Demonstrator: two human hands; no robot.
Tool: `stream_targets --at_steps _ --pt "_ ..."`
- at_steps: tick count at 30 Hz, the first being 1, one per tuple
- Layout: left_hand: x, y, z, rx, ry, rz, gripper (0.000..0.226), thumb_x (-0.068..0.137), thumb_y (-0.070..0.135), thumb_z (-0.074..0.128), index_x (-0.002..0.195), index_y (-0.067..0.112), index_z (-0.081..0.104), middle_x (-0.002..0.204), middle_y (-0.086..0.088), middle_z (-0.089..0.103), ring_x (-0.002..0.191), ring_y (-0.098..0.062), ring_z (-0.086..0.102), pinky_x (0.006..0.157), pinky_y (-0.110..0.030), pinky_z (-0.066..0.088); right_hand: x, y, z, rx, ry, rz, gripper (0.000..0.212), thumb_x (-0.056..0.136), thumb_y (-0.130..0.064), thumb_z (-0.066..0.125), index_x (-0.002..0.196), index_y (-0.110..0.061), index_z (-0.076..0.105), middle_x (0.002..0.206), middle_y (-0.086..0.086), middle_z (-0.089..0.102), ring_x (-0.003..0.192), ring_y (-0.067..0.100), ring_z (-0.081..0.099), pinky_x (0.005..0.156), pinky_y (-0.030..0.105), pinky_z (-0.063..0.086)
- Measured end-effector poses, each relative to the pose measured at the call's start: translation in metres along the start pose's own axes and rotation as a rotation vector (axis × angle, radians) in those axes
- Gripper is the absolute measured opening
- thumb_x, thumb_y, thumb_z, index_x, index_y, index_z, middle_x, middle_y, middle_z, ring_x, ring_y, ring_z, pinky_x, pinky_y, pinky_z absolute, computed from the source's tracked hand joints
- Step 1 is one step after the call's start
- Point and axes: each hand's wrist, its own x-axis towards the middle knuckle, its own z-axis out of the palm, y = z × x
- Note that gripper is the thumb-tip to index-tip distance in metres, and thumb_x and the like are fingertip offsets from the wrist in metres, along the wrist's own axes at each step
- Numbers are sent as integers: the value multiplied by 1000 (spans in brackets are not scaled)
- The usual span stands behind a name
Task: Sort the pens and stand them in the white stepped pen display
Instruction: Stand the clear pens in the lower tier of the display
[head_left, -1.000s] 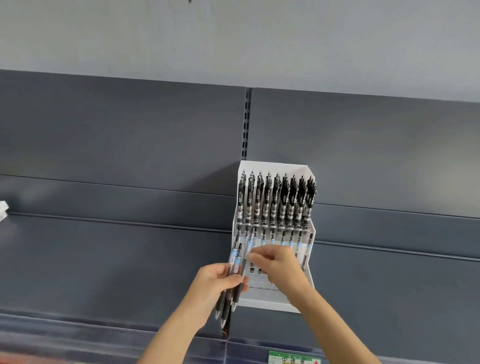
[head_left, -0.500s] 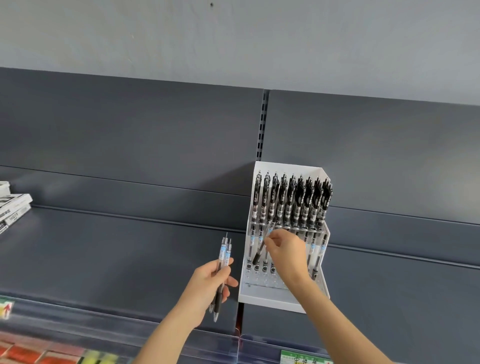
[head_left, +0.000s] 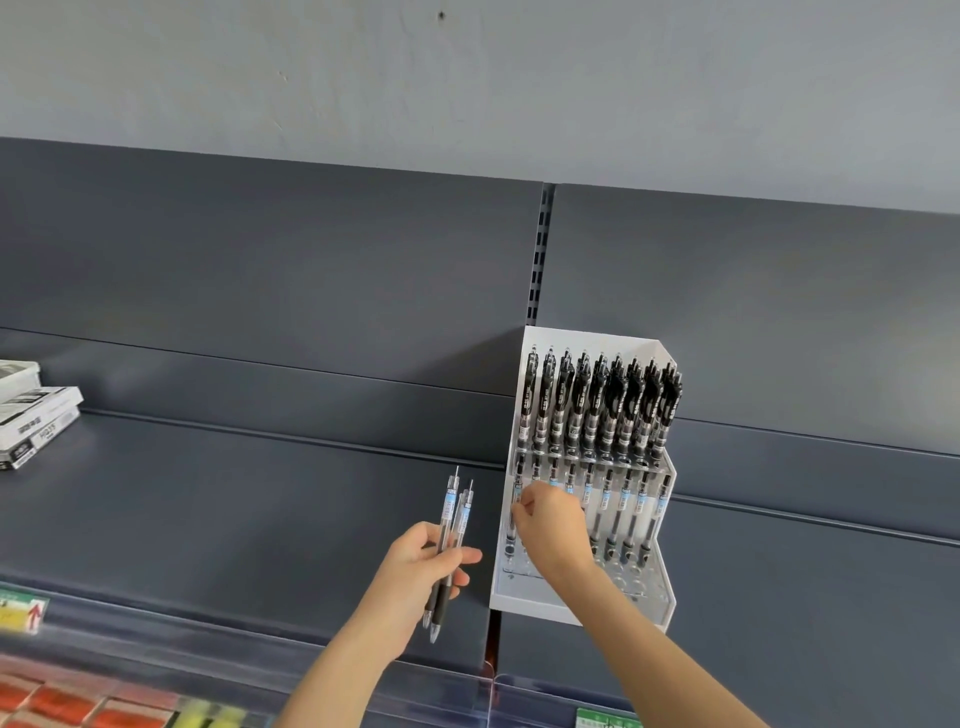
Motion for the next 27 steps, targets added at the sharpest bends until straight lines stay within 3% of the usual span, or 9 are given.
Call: stream_targets --at_steps 5,8,11,14,17,20,21,24,27 --pt "1 2 -2 -82 11 6 10 90 2 55 98 1 60 90 -9 74 72 -17 66 71 -27 54 0 0 -2 41 -25 36 21 90 -9 49 94 5 65 87 18 70 82 31 66 71 32 52" --pt "2 5 -2 -147 9 2 12 88 0 57 99 2 63 91 -12 73 74 -18 69 74 -28 55 -4 1 -7 97 -17 61 25 88 -7 52 104 10 61 99 21 68 94 34 64 82 37 53" --pt "2 6 -2 -203 1 -4 13 88 -2 56 99 1 63 91 -14 72 77 -20 69 73 -29 55 -16 2 -12 213 34 41 23 90 -10 54 109 -1 64 96 7 69 84 18 62 75 21 50" --pt "2 6 2 -243 -16 -12 13 88 -3 55 98 0 64 88 -15 72 75 -21 69 69 -27 55 -26 -9 -14 356 -22 -24 17 89 -15 59 97 -7 71 85 -2 67 75 6 59 63 7 43" --pt "2 6 8 -252 -41 -15 13 88 -4 55 96 -1 65 86 -15 72 75 -21 69 68 -27 56 -30 -19 -15 423 -128 -59 20 87 -17 62 76 -3 71 63 -2 57 56 7 47 56 17 38" --pt "2 8 13 -223 -78 -17 14 89 -3 54 94 0 66 86 -15 72 77 -21 69 70 -27 56 -29 -17 -17 407 -142 -27 34 86 -13 61 53 -8 55 41 -10 40 41 3 33 47 17 28" --pt "2 8 13 -194 -76 -12 14 89 -2 54 93 2 67 86 -14 71 78 -20 69 69 -25 55 -29 -16 -19 403 -134 -14 32 86 -12 60 55 -8 56 44 -10 45 44 3 35 47 17 29" --pt "4 8 9 -137 -2 -2 13 90 2 56 92 7 68 81 -9 69 74 -17 65 70 -24 53 -25 -10 -34 387 -39 -1 24 89 -14 57 76 5 64 68 19 64 60 18 51 54 28 42" --pt "6 6 3 -72 35 14 15 91 3 53 94 8 67 65 -5 58 52 -11 50 56 -22 46 -17 -3 -53 338 135 -11 22 91 -16 57 79 0 65 73 14 68 64 27 64 63 36 54"
